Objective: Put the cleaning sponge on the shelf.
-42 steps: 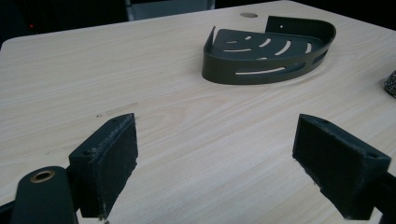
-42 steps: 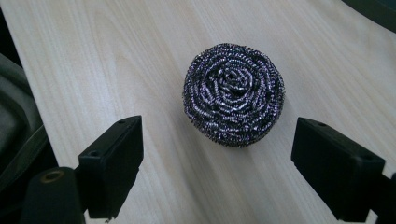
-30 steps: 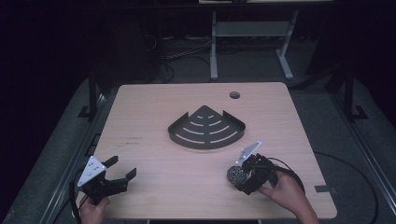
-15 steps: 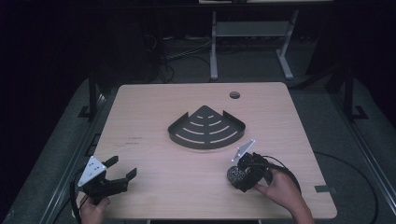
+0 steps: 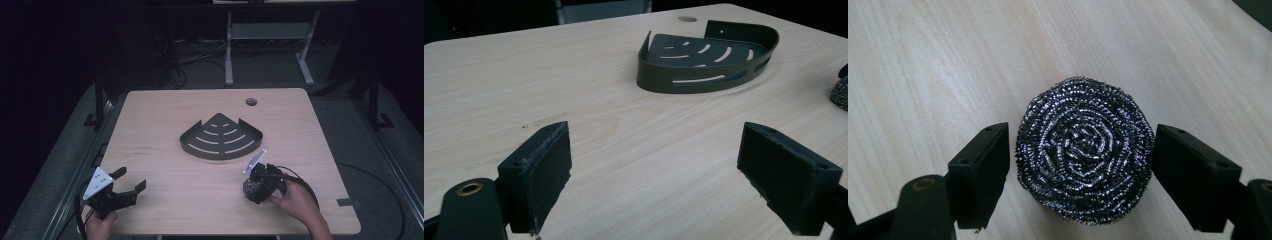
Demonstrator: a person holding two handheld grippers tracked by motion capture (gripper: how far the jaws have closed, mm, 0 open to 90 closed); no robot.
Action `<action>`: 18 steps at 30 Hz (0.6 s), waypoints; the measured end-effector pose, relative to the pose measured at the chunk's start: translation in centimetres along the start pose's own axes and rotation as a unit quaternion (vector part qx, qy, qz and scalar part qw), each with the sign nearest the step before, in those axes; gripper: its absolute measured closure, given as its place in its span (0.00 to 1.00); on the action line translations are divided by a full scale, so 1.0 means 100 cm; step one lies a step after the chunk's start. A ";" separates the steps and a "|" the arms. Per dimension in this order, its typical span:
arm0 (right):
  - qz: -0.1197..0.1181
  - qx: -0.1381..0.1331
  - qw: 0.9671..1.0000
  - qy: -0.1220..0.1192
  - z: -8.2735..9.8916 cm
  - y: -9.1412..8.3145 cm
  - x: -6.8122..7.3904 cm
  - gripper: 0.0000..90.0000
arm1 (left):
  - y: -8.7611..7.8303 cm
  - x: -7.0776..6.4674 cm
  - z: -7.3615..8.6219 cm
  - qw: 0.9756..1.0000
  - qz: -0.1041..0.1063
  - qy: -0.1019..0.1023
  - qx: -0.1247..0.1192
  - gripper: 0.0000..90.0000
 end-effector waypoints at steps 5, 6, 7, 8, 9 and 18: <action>0.004 0.006 1.000 -0.002 0.000 0.003 0.000 0.31 | -0.001 0.001 -0.001 1.000 0.000 -0.002 -0.004 0.15; 0.005 0.006 1.000 -0.002 0.000 0.003 0.000 0.31 | -0.001 0.001 -0.001 1.000 0.000 -0.002 -0.004 0.15; 0.006 0.007 1.000 -0.003 0.000 0.003 -0.001 0.32 | -0.001 0.001 -0.001 1.000 -0.001 -0.002 -0.004 0.15; 0.006 0.008 1.000 -0.002 0.000 0.003 -0.001 0.32 | -0.001 0.001 -0.001 1.000 -0.001 -0.002 -0.004 0.15; 0.005 0.009 1.000 -0.001 0.000 0.003 -0.001 0.32 | -0.002 0.002 -0.001 1.000 -0.002 -0.003 -0.004 0.15; 0.008 0.016 1.000 -0.003 0.000 0.005 0.000 0.34 | -0.004 0.004 -0.003 1.000 -0.005 -0.008 -0.011 0.15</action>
Point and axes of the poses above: each handheld gripper's, and its own axes: y roughly forward along the jaws, z roughly out of its underside, x roughly to its left, the point moved 10 cm from there along y, roughly forward along the jaws, and after that the axes turned 7 degrees about y, right-handed, at the moved point
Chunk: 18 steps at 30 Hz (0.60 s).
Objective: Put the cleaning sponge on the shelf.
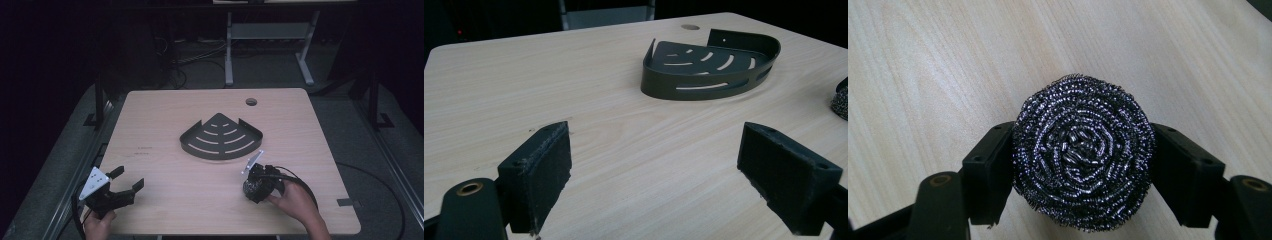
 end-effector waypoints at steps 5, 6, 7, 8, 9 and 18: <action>0.004 0.008 1.000 -0.005 -0.001 -0.002 0.001 0.35 | -0.001 0.001 -0.001 1.000 -0.002 0.000 -0.003 0.15; 0.004 0.009 1.000 -0.010 -0.003 -0.003 0.002 0.36 | 0.000 0.001 -0.001 1.000 -0.001 -0.002 -0.002 0.15; 0.004 0.009 1.000 -0.014 -0.003 -0.005 0.002 0.36 | 0.000 0.000 -0.001 1.000 0.001 -0.004 -0.002 0.15; 0.004 0.007 1.000 -0.015 -0.005 -0.006 0.002 0.36 | 0.000 0.000 -0.001 1.000 0.001 -0.003 -0.002 0.15; 0.004 0.004 1.000 -0.015 -0.006 -0.008 0.002 0.36 | 0.000 0.000 0.000 1.000 0.001 -0.002 -0.002 0.15; -0.004 -0.005 1.000 -0.017 -0.022 -0.023 -0.001 0.36 | 0.001 0.000 0.000 1.000 0.001 -0.003 -0.002 0.15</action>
Point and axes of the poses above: each handheld gripper's, and its own axes: y roughly forward along the jaws, z roughly out of its underside, x roughly to its left, the point moved 10 cm from there along y, roughly forward along the jaws, and after that the axes turned 7 degrees about y, right-handed, at the moved point
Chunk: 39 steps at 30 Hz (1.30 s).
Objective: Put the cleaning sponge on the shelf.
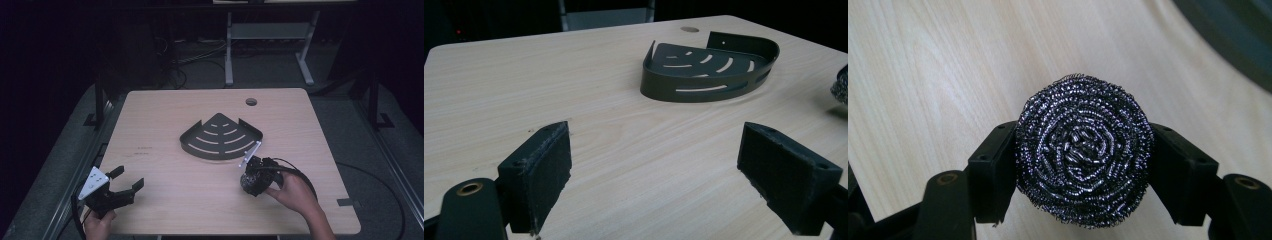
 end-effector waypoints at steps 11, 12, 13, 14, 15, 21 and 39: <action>-0.002 -0.007 1.000 -0.007 -0.019 -0.015 -0.006 0.36 | 0.003 -0.001 0.001 1.000 0.006 -0.002 0.004 0.15; -0.002 -0.008 1.000 -0.008 -0.020 -0.016 -0.007 0.36 | 0.003 -0.002 0.001 1.000 0.006 -0.003 0.004 0.15; -0.003 -0.008 1.000 -0.008 -0.022 -0.017 -0.008 0.36 | 0.003 -0.002 0.000 1.000 0.007 -0.001 0.003 0.15; -0.003 -0.008 1.000 -0.008 -0.022 -0.017 -0.008 0.36 | 0.003 -0.002 0.000 1.000 0.007 -0.001 0.003 0.15; -0.006 -0.014 1.000 -0.005 -0.025 -0.019 -0.010 0.36 | 0.004 -0.003 0.000 1.000 0.009 0.001 0.003 0.15; -0.004 -0.014 1.000 -0.005 -0.031 -0.021 -0.013 0.36 | 0.005 -0.003 0.000 1.000 0.009 0.000 0.004 0.15; -0.008 -0.021 1.000 -0.006 -0.060 -0.033 -0.024 0.36 | 0.004 -0.004 -0.001 1.000 0.008 0.000 0.002 0.15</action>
Point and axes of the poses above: each handheld gripper's, and its own axes: y roughly forward along the jaws, z roughly out of its underside, x roughly to its left, the point moved 10 cm from there along y, roughly forward along the jaws, and after that the axes turned 7 degrees about y, right-handed, at the moved point
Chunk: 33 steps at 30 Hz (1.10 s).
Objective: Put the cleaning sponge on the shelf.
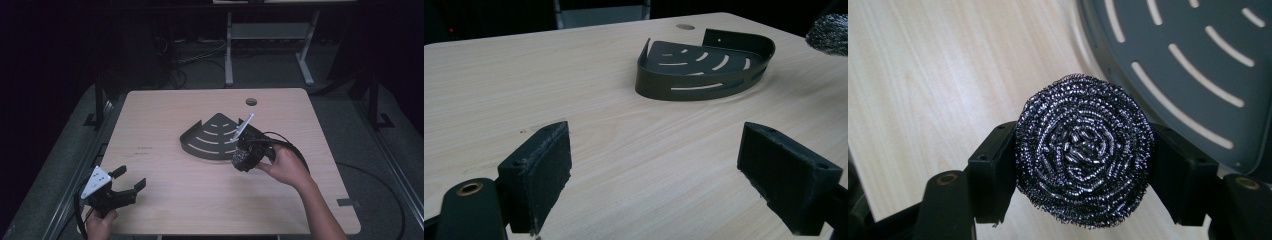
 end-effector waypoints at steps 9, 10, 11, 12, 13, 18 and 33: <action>0.002 0.008 1.000 0.001 -0.012 0.002 -0.007 0.36 | 0.000 0.001 0.000 1.000 0.000 -0.001 0.000 0.15; 0.001 0.007 1.000 0.002 -0.013 0.003 -0.008 0.36 | 0.000 0.001 0.000 1.000 -0.001 0.000 0.000 0.15; -0.002 0.007 1.000 0.003 -0.015 0.004 -0.008 0.36 | 0.000 0.001 0.000 1.000 -0.002 0.001 0.000 0.15; -0.001 0.008 1.000 0.004 -0.016 0.004 -0.009 0.36 | 0.000 0.001 -0.001 1.000 -0.002 0.001 -0.002 0.15; -0.001 0.008 1.000 0.004 -0.016 0.004 -0.009 0.36 | 0.000 0.001 -0.001 1.000 -0.002 0.001 -0.002 0.15; -0.005 0.006 1.000 0.003 -0.026 0.007 -0.011 0.36 | 0.000 0.000 0.000 1.000 0.000 0.002 0.000 0.15; -0.007 0.024 1.000 0.017 -0.043 0.011 -0.030 0.36 | 0.000 0.002 0.000 1.000 -0.001 0.000 0.000 0.15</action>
Point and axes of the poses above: each handheld gripper's, and its own axes: y roughly forward along the jaws, z roughly out of its underside, x roughly to its left, the point moved 10 cm from there along y, roughly forward along the jaws, and after that the axes turned 7 degrees about y, right-handed, at the moved point
